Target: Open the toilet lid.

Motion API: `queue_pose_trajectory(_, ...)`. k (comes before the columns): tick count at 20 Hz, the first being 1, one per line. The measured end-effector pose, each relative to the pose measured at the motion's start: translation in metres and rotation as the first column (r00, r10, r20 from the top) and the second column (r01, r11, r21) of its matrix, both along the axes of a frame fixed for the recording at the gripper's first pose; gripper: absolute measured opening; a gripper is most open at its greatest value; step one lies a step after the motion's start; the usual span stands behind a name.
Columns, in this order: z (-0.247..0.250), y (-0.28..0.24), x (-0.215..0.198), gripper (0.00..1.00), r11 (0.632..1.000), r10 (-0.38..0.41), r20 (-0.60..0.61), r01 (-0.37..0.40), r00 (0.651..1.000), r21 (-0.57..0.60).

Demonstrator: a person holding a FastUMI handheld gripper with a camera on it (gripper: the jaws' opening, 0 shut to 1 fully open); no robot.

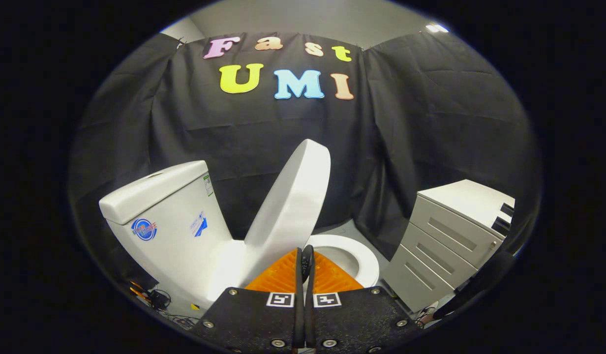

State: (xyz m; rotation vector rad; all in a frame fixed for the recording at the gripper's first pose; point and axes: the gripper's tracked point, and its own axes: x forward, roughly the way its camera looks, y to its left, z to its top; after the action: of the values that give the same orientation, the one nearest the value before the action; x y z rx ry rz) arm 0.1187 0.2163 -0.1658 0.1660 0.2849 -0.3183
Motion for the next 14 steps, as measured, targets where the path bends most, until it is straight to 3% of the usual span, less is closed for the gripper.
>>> queue_pose_trajectory(14,0.026,0.038,0.008,0.0,0.991,0.058,0.013,-0.056,0.998,-0.122)
